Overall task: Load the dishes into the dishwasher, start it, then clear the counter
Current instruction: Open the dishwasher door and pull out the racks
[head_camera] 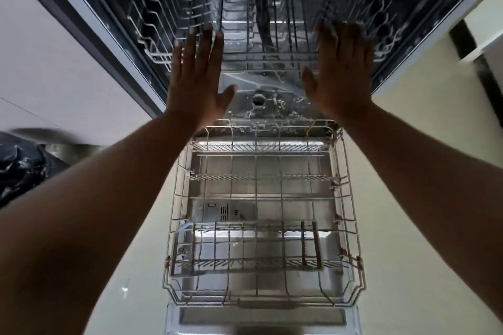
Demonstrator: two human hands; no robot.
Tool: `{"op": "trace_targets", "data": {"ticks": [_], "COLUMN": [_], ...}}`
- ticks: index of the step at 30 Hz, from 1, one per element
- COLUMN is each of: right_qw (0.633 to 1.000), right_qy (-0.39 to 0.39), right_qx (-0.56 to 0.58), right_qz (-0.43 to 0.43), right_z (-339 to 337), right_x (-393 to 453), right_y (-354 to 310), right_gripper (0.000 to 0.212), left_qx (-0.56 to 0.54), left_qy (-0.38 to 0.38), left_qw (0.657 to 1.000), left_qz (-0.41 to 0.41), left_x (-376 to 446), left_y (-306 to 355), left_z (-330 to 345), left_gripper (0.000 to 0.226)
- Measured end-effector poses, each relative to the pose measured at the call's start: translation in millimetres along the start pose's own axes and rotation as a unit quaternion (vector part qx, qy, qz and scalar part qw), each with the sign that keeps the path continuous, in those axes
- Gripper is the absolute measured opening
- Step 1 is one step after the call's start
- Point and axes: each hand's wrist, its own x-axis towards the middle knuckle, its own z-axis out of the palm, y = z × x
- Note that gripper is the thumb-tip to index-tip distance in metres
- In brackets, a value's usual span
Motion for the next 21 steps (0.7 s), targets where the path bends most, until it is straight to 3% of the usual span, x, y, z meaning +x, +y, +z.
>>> {"op": "trace_targets", "data": {"ticks": [3, 5, 11, 18, 21], "right_qw": [0.975, 0.955, 0.975, 0.985, 0.987], "right_qy": [-0.221, -0.295, -0.222, -0.17, -0.153], "right_qx": [-0.031, -0.033, -0.021, 0.009, 0.017], "right_qz": [0.003, -0.001, -0.002, 0.009, 0.035], "right_z": [10.7, 18.4, 9.2, -18.4, -33.3], "right_x": [33.7, 31.4, 4.9, -74.4, -105.4], "right_y": [18.7, 25.3, 16.8, 5.0, -4.7], "right_gripper": [0.076, 0.077, 0.061, 0.03, 0.027], "left_qx": [0.031, 0.012, -0.024, -0.062, -0.057], "left_qy": [-0.075, -0.15, -0.154, -0.098, -0.121], "left_qw": [0.997, 0.989, 0.983, 0.989, 0.986], "left_qz": [0.01, -0.007, -0.099, -0.087, -0.095], "left_x": [23.9, 24.2, -2.2, -82.7, -113.8], "left_y": [-14.9, -18.0, 12.2, 27.8, 34.4], "left_z": [2.4, 11.0, 5.4, -11.3, -21.6], "left_gripper": [0.089, 0.097, 0.095, 0.079, 0.083]}}
